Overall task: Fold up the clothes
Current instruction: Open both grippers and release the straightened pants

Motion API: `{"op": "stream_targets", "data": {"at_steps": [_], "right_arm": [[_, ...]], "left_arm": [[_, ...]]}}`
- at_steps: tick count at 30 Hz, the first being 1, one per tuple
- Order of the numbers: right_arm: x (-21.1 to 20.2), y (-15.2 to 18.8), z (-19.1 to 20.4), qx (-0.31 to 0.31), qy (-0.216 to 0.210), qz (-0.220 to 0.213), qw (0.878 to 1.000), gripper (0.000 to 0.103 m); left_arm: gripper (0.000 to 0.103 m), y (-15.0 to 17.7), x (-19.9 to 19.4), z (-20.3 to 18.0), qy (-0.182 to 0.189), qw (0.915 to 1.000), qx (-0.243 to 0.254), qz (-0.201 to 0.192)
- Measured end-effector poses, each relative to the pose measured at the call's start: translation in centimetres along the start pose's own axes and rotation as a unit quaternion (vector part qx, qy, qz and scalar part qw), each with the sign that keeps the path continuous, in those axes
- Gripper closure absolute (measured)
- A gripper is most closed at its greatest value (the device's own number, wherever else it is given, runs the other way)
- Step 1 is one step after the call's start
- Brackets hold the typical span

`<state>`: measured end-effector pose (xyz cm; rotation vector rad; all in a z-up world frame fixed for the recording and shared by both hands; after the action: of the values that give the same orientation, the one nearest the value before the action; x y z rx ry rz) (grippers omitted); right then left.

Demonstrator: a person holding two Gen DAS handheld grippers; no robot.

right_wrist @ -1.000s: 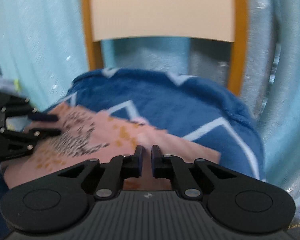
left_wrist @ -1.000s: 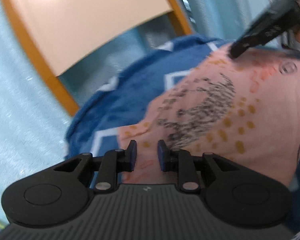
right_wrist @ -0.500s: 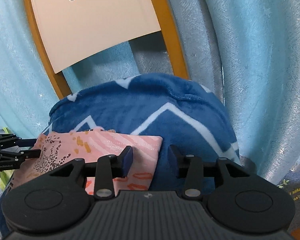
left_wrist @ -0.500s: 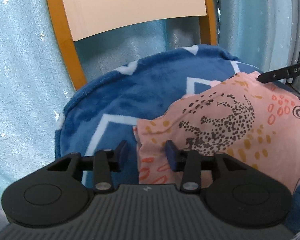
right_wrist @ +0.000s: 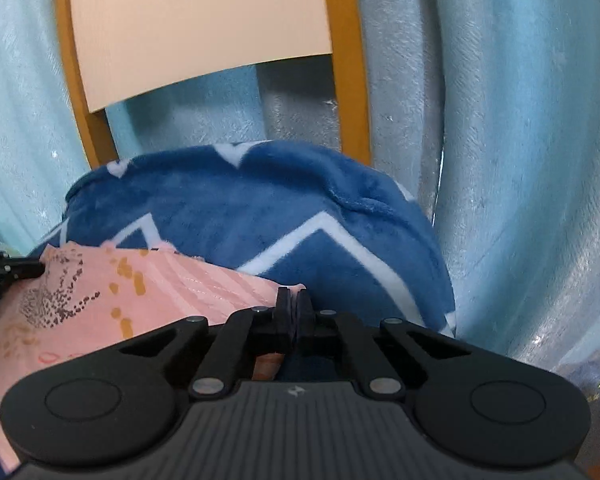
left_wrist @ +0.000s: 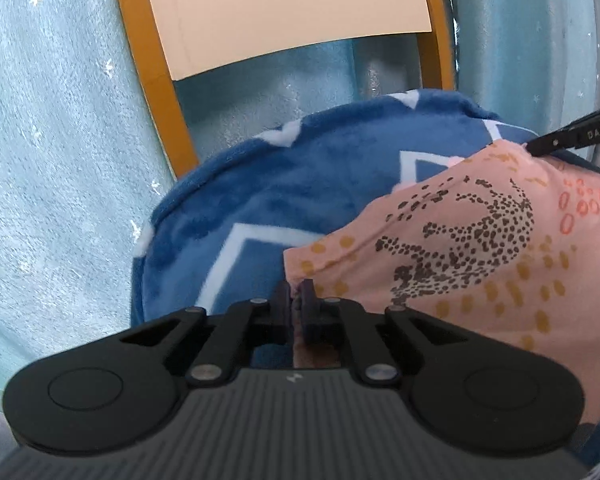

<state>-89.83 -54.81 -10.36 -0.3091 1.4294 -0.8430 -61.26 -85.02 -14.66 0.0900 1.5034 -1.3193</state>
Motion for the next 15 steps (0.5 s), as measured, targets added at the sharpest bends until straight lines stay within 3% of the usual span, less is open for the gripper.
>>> {"op": "stream_targets", "data": {"at_steps": [1, 3, 7, 10, 12, 15], "right_arm": [[-0.3, 0.0, 0.0, -0.005, 0.01, -0.003, 1.0, 0.101], [-1.4, -0.1, 0.1, -0.021, 0.031, -0.012, 0.999, 0.087], [-4.6, -0.6, 2.3, -0.066, 0.044, -0.058, 0.995, 0.081], [-5.1, -0.9, 6.1, -0.118, 0.008, -0.066, 0.991, 0.082], [-4.1, -0.7, 8.6, -0.152, -0.023, -0.05, 0.987, 0.082], [-1.7, -0.2, 10.8, -0.192, -0.04, -0.027, 0.98, 0.082]], "left_arm": [[0.09, -0.1, -0.3, 0.1, -0.007, 1.0, 0.001, -0.001], [0.081, -0.2, -1.0, 0.5, -0.028, 0.9996, 0.004, -0.004], [0.083, -1.3, -3.4, -0.1, -0.036, 0.9991, 0.004, -0.022], [0.083, -2.6, -4.3, -2.7, 0.022, 0.9986, 0.009, -0.047], [0.082, -3.3, -3.7, -5.2, 0.088, 0.9944, 0.019, -0.054], [0.081, -3.3, -1.1, -7.7, 0.078, 0.9937, 0.073, -0.034]]}}
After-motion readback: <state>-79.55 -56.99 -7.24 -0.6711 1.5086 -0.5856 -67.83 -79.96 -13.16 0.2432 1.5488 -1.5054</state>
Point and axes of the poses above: each gripper's, at about its wrist camera, not at the fingertips, and x roughly the way its jaws point, z to its left, y to its underside, the point moved 7 cm from there along x, roughly the way its jaws point, and after that the axes turned 9 degrees about z, right-handed, at the moved point
